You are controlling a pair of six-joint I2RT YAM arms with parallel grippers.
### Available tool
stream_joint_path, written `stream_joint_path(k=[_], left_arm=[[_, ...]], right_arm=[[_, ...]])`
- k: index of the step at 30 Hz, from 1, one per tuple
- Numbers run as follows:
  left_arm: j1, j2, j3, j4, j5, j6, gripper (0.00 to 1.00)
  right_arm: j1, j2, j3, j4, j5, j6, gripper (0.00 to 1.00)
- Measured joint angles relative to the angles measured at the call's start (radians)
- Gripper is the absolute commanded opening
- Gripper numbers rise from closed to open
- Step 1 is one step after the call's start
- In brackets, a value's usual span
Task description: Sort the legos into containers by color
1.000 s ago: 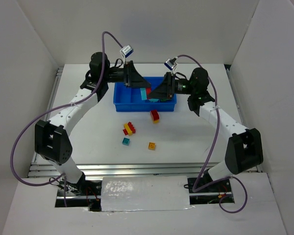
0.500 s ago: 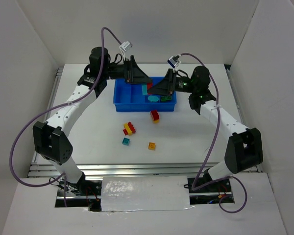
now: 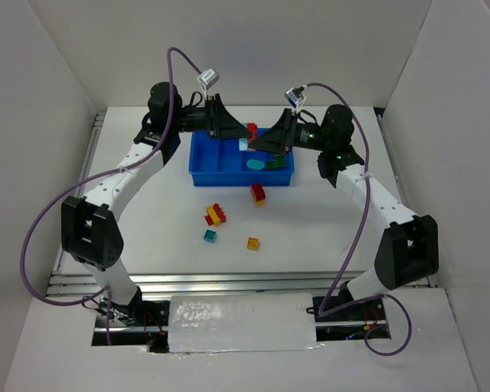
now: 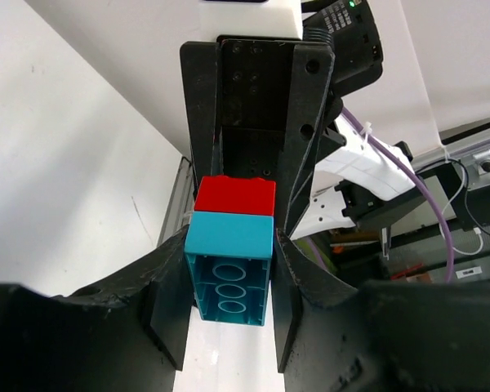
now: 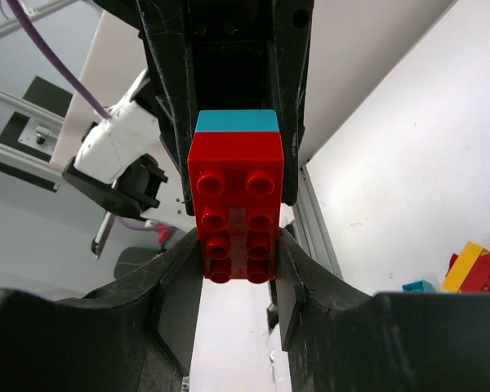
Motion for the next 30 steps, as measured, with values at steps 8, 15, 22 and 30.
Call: stream_joint_path(k=[8, 15, 22, 30], left_arm=[[0.000, 0.048, 0.003, 0.111, 0.008, -0.075, 0.00], [0.036, 0.127, 0.029, 0.087, 0.018, -0.033, 0.00], [0.048, 0.261, 0.209, -0.124, -0.085, 0.160, 0.00], [-0.056, 0.546, 0.604, -0.555, -0.494, 0.434, 0.21]], right_arm=[[-0.043, -0.003, -0.027, 0.026, -0.005, 0.008, 0.00], [-0.168, -0.050, -0.014, -0.311, 0.106, -0.225, 0.00], [-0.210, -0.107, -0.014, -0.510, 0.261, -0.320, 0.00], [-0.209, -0.112, -0.002, -0.629, 0.341, -0.357, 0.00]])
